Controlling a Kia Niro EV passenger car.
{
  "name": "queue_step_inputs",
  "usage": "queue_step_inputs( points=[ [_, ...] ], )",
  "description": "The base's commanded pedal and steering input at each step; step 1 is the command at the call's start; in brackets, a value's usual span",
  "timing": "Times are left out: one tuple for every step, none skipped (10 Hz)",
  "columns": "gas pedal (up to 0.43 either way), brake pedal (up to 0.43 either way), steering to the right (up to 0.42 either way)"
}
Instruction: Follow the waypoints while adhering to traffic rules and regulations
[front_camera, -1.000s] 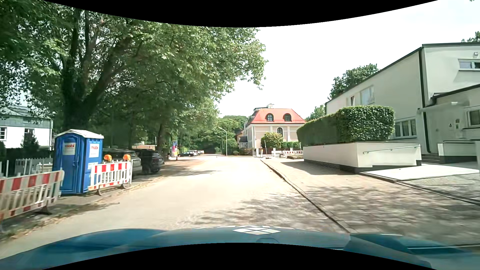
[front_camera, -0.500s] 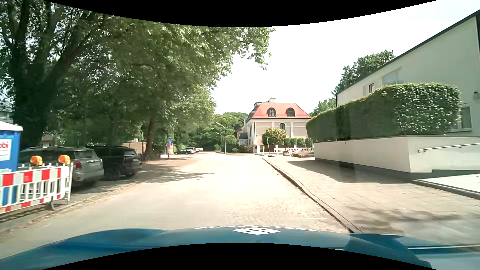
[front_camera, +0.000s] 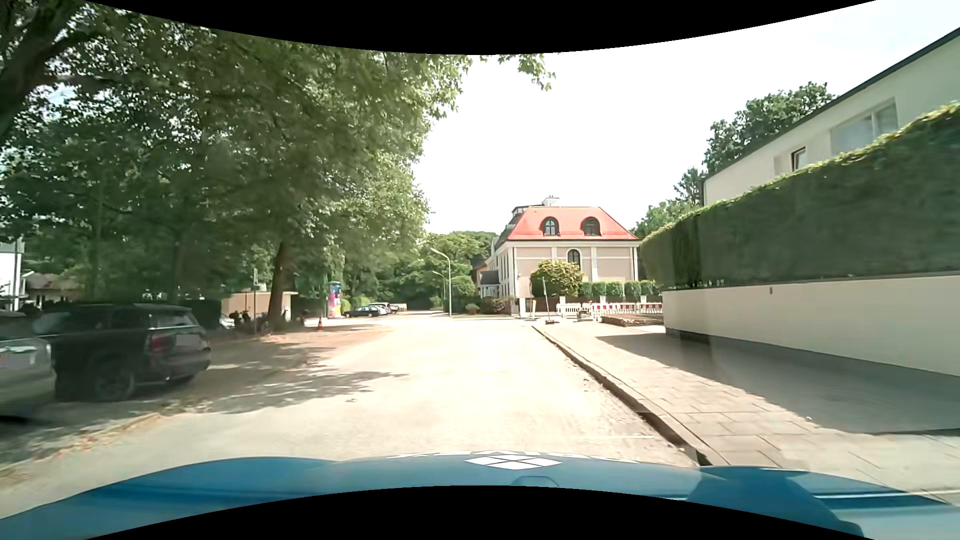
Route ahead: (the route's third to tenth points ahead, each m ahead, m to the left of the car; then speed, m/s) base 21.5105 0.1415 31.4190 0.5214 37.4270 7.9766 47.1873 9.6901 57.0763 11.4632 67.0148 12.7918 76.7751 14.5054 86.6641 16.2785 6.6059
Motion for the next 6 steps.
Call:
queue_step_inputs(
  points=[
    [0.098,0.0,-0.001],
    [0.098,0.0,-0.001],
    [0.098,0.0,-0.001],
    [0.098,0.0,-0.001],
    [0.098,0.0,0.0],
    [0.098,0.0,0.001]
  ],
)
